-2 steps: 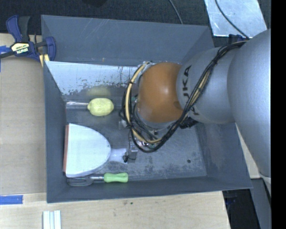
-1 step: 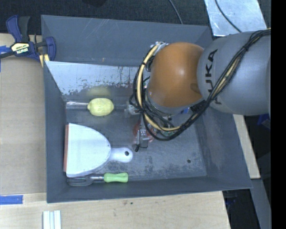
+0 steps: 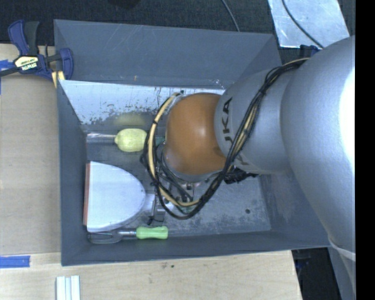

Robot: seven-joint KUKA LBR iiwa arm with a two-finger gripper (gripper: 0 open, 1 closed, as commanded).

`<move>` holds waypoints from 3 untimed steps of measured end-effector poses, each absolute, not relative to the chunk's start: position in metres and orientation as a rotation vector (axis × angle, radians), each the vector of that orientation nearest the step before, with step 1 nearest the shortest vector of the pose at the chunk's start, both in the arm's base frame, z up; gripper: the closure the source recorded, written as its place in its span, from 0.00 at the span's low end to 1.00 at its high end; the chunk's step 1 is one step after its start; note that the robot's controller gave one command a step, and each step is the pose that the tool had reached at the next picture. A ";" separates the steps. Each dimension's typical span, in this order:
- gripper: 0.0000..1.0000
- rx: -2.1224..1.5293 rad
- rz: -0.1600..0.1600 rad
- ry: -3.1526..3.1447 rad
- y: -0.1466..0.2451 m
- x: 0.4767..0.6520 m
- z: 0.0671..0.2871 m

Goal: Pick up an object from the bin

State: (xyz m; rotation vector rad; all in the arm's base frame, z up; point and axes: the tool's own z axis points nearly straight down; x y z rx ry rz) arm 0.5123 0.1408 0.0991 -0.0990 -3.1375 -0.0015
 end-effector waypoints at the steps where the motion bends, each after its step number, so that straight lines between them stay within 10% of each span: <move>1: 0.00 0.070 -0.005 -3.172 0.123 0.534 0.071; 2: 1.00 -0.082 -0.002 -3.142 0.132 0.514 0.071; 3: 1.00 -0.082 -0.002 -3.142 0.132 0.514 0.071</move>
Offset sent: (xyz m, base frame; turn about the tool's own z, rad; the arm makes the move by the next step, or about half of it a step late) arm 0.0003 -0.0088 -0.0291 -0.0115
